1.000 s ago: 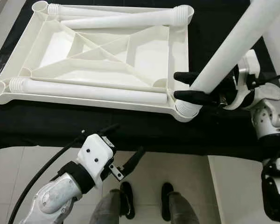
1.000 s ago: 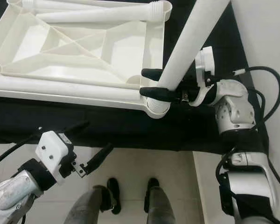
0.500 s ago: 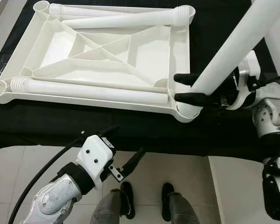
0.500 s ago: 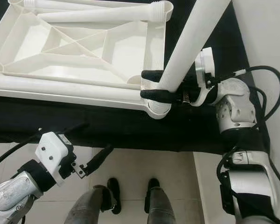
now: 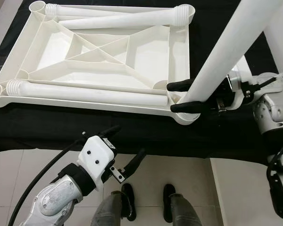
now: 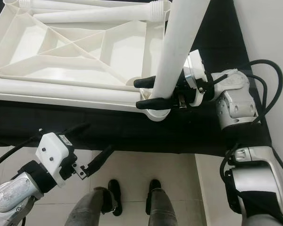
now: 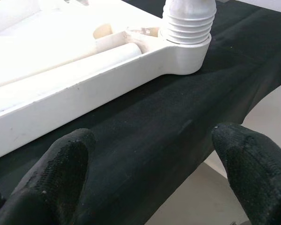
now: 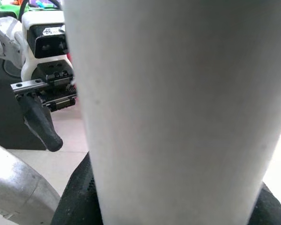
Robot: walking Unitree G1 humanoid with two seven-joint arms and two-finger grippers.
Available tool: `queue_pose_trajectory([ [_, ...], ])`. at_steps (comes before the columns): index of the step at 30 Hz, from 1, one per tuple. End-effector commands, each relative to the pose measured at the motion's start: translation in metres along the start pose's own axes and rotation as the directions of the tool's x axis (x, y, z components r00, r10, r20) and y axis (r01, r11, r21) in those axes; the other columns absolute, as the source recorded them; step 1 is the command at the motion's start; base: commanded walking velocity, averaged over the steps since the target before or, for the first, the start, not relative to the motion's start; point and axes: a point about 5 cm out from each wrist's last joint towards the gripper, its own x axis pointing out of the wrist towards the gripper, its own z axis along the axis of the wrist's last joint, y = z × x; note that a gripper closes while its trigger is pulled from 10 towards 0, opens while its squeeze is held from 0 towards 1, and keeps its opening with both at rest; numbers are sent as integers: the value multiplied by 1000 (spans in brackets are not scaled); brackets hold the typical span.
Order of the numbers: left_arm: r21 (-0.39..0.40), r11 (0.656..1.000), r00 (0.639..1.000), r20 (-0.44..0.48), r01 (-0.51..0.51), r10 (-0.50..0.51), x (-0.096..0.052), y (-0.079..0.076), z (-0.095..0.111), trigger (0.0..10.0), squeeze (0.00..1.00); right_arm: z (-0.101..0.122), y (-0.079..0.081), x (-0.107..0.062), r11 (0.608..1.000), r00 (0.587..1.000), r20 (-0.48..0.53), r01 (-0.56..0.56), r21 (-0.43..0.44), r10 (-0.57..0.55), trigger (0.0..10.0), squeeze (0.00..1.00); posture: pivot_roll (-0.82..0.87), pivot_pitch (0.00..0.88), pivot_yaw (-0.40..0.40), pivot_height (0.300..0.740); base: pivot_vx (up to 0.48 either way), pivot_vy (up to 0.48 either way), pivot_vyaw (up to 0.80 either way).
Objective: Building children table
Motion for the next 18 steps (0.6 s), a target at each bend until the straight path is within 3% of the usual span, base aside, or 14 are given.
queue_pose_trajectory([
  [1, -9, 1000, 1000, -19, 15, -15, -3, -5, -3, 10000, 0, -27, 9, 8, 992, 996, -76, -39, 119, 48, 10000, 0, 135, 519, 43, 740, 0, 0, 0],
  [5, -9, 1000, 1000, -16, 15, -15, -2, -5, -3, 10000, 0, -29, 2, 9, 990, 996, -63, 65, 128, -57, 10000, 0, 132, 517, 39, 740, 0, 0, 0],
  [9, -10, 1000, 1000, -14, 14, -14, -1, -6, -4, 10000, 0, -42, 5, 7, 946, 954, -123, 289, 149, -273, 10000, 0, 111, 508, 16, 740, 0, 0, 0],
  [12, -9, 1000, 1000, -13, 15, -15, -1, -7, -4, 10000, 0, -49, 11, 8, 919, 928, -163, 359, 161, -335, 10000, 0, 107, 505, 3, 740, 0, 0, 0],
  [13, -9, 1000, 1000, -12, 12, -12, -1, -6, -4, 10000, 0, -56, 21, 11, 878, 892, -195, 442, 186, -408, 10000, 0, 103, 504, -7, 740, 0, 0, 0],
  [14, -7, 1000, 1000, -11, 8, -8, -1, -6, -5, 10000, 0, -65, 38, 20, 804, 829, -237, 554, 217, -507, 10000, 0, 106, 499, -10, 740, 0, 0, 0],
  [15, -7, 1000, 1000, -11, 8, -8, -1, -6, -5, 10000, 0, -65, 38, 20, 804, 829, -237, 554, 217, -507, 10000, 0, 106, 499, -10, 740, 0, 0, 0],
  [16, -5, 1000, 1000, -10, 5, -5, -1, -5, -5, 10000, 0, -69, 50, 25, 741, 774, -271, 630, 232, -573, 10000, 0, 106, 499, -10, 740, 0, 0, 0],
  [17, -3, 1000, 1000, -11, 3, -3, -1, -4, -5, 10000, 0, -77, 65, 36, 598, 624, -358, 778, 194, -695, 10000, 0, 103, 496, -3, 740, 0, 0, 0],
  [18, -3, 1000, 1000, -11, 3, -3, -1, -4, -5, 10000, 0, -77, 65, 36, 598, 624, -358, 778, 194, -695, 10000, 0, 103, 496, -3, 740, 0, 0, 0],
])
